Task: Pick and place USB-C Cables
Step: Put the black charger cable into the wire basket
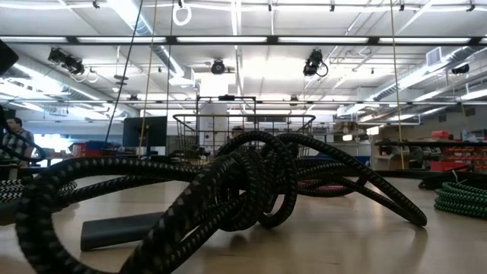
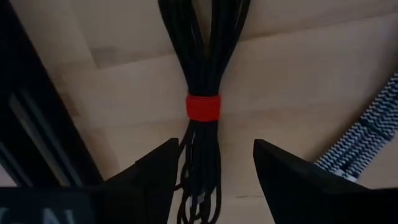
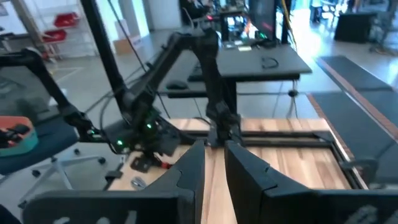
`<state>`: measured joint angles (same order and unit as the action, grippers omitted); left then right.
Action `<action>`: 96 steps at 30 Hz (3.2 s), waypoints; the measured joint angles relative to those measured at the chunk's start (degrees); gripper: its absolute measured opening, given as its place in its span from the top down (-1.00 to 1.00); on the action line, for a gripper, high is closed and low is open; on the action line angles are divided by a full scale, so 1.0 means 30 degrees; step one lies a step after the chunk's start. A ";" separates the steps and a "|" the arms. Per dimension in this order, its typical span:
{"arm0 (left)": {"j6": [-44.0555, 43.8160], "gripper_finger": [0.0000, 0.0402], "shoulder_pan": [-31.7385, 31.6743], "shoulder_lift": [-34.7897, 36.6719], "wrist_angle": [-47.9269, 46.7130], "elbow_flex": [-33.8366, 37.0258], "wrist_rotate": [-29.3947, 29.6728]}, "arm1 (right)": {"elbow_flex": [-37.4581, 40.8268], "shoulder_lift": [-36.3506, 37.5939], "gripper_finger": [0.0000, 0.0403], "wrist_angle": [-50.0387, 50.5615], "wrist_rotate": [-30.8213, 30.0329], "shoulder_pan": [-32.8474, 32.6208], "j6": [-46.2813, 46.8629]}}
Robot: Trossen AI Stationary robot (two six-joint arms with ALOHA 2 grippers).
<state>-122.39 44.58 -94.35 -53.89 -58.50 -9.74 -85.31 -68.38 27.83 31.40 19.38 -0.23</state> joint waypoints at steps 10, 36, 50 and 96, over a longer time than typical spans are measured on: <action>0.0488 -0.07 0.0014 -0.1250 0.0293 0.0106 0.0007 | -0.0003 0.0281 0.66 -0.0590 0.0596 -0.0920 0.0015; 0.2349 0.77 -0.0267 -0.1072 0.4521 0.2760 0.0577 | -0.0003 0.0365 0.66 -0.0837 0.0589 -0.1611 0.0232; 0.7308 0.77 -0.3000 0.3679 -0.3785 -0.2543 1.3324 | -0.0003 0.0358 0.66 -0.0989 0.0545 -0.1670 0.1554; 4.9217 0.77 -2.2654 -0.2787 0.1699 -1.0615 0.1400 | -0.0011 0.0351 0.66 -0.6542 -0.0574 -1.1216 0.2063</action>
<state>25.26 -23.39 -102.71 -48.79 -90.35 -5.54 -85.34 -67.33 8.21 29.68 -14.27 5.96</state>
